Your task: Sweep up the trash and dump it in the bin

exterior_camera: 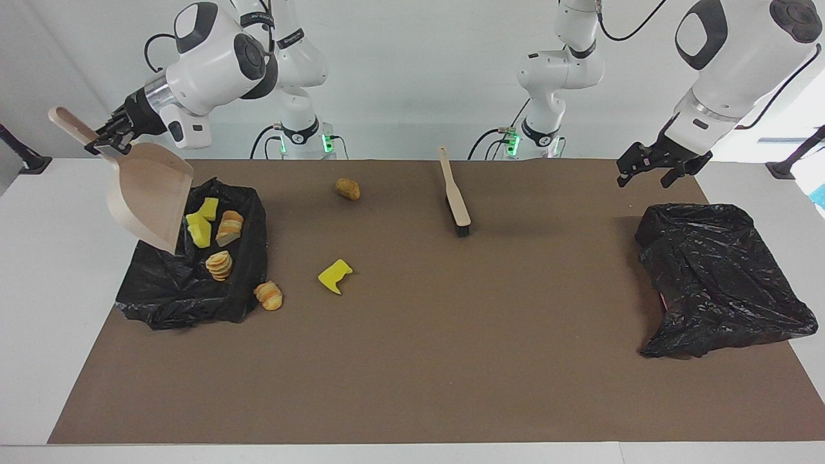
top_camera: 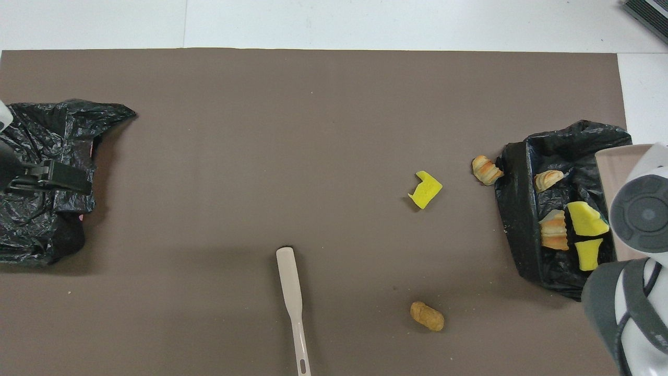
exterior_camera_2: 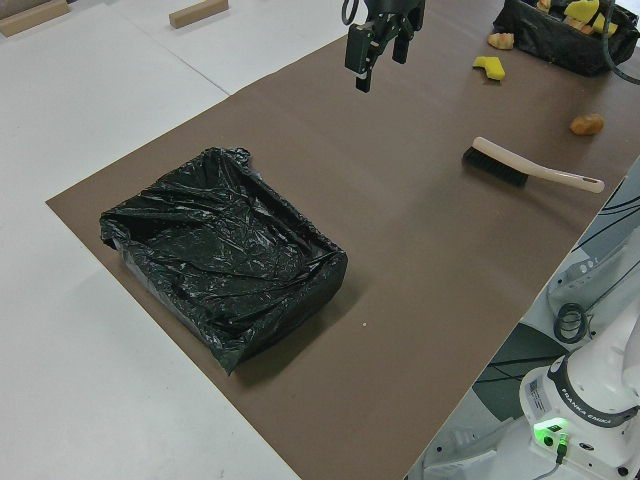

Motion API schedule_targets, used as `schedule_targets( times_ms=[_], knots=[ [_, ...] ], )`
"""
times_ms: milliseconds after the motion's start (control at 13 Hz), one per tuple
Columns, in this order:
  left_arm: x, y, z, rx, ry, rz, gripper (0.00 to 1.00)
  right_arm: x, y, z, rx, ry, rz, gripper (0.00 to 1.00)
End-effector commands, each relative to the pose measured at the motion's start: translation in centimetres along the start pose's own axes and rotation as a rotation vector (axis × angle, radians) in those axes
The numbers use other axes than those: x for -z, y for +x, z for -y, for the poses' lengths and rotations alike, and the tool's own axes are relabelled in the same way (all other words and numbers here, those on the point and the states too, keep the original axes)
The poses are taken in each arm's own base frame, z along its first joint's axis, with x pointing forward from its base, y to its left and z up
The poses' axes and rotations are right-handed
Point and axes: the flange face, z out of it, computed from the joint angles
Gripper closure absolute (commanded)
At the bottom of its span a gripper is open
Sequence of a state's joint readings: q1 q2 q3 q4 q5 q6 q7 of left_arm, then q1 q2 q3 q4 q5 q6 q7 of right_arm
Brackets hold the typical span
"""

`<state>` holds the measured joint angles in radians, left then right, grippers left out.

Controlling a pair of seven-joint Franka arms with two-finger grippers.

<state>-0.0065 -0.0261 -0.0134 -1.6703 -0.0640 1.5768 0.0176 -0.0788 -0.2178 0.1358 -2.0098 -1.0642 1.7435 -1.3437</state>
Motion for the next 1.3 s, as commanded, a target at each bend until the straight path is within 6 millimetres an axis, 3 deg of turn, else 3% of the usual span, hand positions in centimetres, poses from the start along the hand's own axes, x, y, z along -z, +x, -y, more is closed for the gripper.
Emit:
schedule_targets(
  times_ms=[0,383,537,767,920,1227],
  knots=[
    [0.7,0.1,0.2,-0.006,0.021,0.0,0.0,0.8,-0.2,-2.4,-0.107,0.041,-0.162,1.0],
    [0.5,0.4,-0.1,-0.026,0.049,0.008,0.0,2.5,3.8,-3.8,-0.485,0.169,-0.552,1.0],
    [0.6,0.4,-0.3,-0.098,0.05,-0.003,0.0,6.0,7.1,-5.8,-0.649,0.249,-0.672,1.0],
    [0.6,0.4,-0.1,-0.089,0.042,-0.011,0.0,9.0,12.5,-8.8,-0.869,0.394,-0.729,1.0],
    [0.8,0.7,0.1,-0.085,0.037,-0.033,0.0,12.8,17.0,-11.0,-1.028,0.498,-0.771,1.0],
    [0.9,0.9,-0.5,-0.096,0.04,-0.054,0.0,18.3,22.4,-14.4,-1.216,0.664,-0.829,1.0]
  ],
)
